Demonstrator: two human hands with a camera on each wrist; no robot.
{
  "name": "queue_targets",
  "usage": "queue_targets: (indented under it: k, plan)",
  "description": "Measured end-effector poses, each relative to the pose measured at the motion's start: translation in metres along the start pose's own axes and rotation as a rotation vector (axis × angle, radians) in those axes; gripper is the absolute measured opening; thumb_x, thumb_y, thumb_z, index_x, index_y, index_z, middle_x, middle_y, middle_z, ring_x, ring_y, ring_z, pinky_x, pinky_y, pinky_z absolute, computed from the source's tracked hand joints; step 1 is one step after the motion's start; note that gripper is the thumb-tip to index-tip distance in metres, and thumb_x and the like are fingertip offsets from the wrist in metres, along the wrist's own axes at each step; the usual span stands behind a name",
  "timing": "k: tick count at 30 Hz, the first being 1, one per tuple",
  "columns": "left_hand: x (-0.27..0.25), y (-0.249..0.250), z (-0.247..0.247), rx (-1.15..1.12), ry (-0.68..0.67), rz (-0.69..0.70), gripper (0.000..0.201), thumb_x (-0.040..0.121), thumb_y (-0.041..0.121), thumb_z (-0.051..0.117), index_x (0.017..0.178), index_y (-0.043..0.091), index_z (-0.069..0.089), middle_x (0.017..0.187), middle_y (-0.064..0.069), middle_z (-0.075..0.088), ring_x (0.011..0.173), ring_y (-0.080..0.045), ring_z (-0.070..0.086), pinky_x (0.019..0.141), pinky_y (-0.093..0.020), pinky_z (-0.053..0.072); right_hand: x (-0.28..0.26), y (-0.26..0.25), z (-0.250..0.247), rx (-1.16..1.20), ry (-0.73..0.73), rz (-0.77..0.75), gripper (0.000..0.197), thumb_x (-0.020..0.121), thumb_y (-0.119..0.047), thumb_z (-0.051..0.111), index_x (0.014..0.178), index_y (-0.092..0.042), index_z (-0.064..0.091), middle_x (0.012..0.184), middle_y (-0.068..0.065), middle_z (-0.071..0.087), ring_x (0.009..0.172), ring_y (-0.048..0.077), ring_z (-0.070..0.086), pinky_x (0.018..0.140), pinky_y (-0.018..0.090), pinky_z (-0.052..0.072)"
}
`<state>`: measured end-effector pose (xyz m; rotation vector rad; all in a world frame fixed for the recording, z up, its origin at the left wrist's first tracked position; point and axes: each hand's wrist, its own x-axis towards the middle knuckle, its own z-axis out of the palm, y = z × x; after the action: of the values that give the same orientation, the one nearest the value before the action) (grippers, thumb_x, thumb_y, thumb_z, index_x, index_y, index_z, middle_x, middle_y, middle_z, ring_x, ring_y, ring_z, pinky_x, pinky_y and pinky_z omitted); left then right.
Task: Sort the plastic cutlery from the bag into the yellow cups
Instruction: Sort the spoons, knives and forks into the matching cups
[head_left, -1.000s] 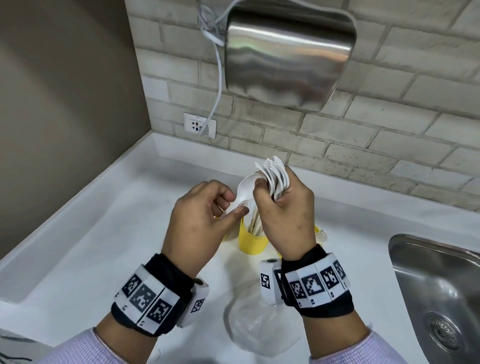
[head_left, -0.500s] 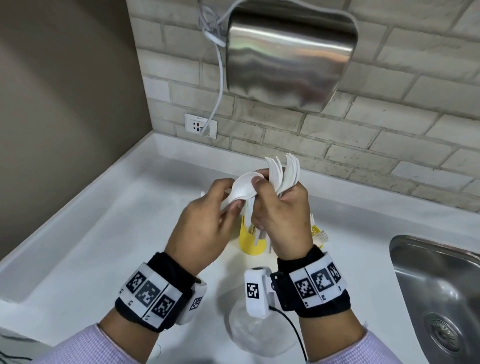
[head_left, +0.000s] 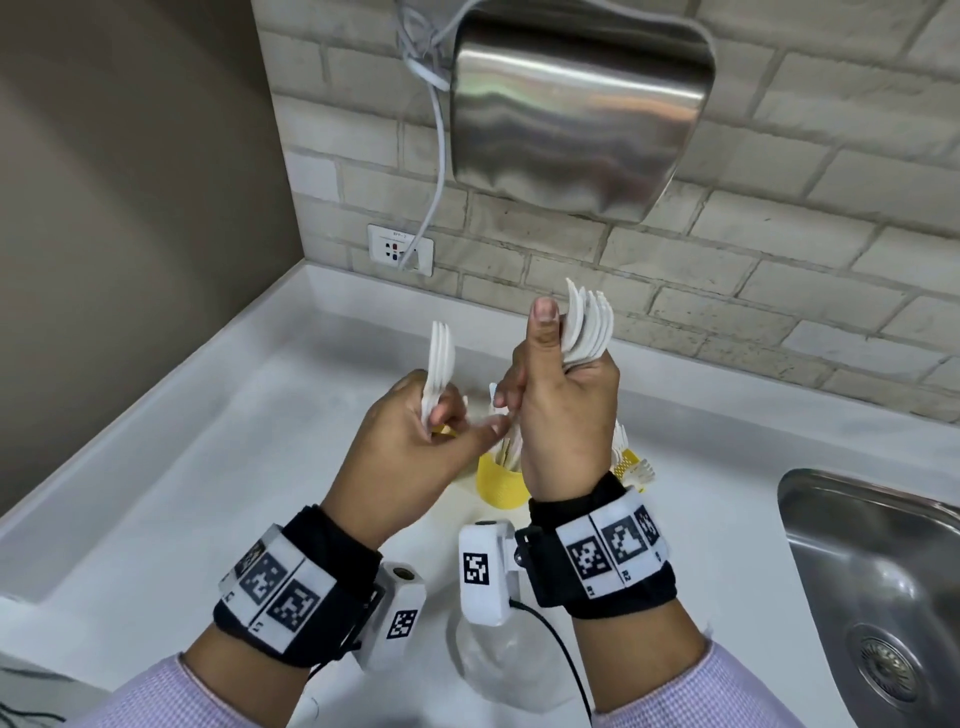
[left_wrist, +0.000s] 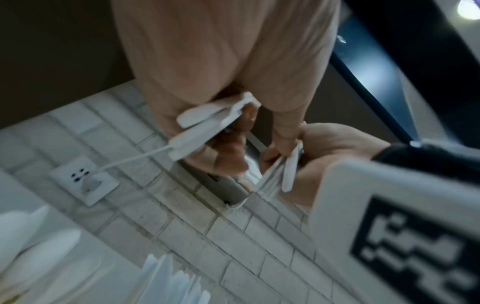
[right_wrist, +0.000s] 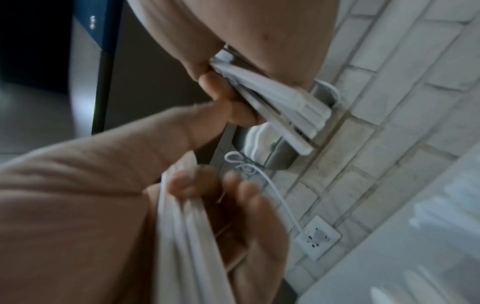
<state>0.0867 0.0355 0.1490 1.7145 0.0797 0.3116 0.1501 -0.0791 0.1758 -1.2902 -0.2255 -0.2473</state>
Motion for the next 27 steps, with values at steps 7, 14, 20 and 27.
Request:
queue_targets:
  k: [7, 14, 20, 27]
  plan:
    - [-0.006, -0.001, 0.003, -0.047, -0.026, 0.075, 0.042, 0.068, 0.033, 0.09, 0.06, 0.03, 0.049, 0.088, -0.009, 0.077, 0.084, -0.025, 0.077, 0.08, -0.053, 0.062, -0.001, 0.01, 0.002, 0.142, 0.049, 0.269, 0.055, 0.099, -0.047, 0.064, 0.053, -0.021, 0.044, 0.05, 0.001, 0.036, 0.049, 0.02, 0.038, 0.056, 0.04, 0.037]
    - [-0.009, 0.005, 0.008, 0.44, 0.039, 0.3, 0.016, 0.078, 0.024, 0.073, 0.073, 0.019, 0.059, 0.059, 0.002, 0.056, 0.059, -0.017, 0.062, 0.062, -0.039, 0.055, 0.001, 0.022, -0.001, 0.113, -0.034, 0.347, 0.06, 0.086, -0.053, 0.072, 0.084, 0.003, 0.05, 0.068, 0.034, 0.046, 0.056, 0.043, 0.052, 0.052, 0.051, 0.049]
    - [-0.01, 0.009, 0.009, 0.558, 0.057, 0.281, 0.023, 0.078, 0.024, 0.069, 0.069, 0.017, 0.048, 0.054, 0.003, 0.041, 0.052, -0.019, 0.043, 0.051, -0.027, 0.039, 0.003, 0.022, -0.005, 0.021, -0.072, 0.323, 0.044, 0.095, -0.04, 0.069, 0.06, -0.019, 0.053, 0.055, 0.011, 0.054, 0.055, 0.028, 0.056, 0.058, 0.036, 0.045]
    - [-0.006, 0.004, 0.005, 0.458, -0.004, 0.192, 0.023, 0.081, 0.015, 0.071, 0.067, 0.014, 0.053, 0.057, 0.008, 0.058, 0.055, -0.014, 0.049, 0.053, -0.016, 0.036, 0.001, 0.019, -0.005, 0.042, -0.122, 0.392, 0.03, 0.093, -0.028, 0.073, 0.068, -0.014, 0.064, 0.062, 0.012, 0.056, 0.062, 0.031, 0.056, 0.064, 0.04, 0.049]
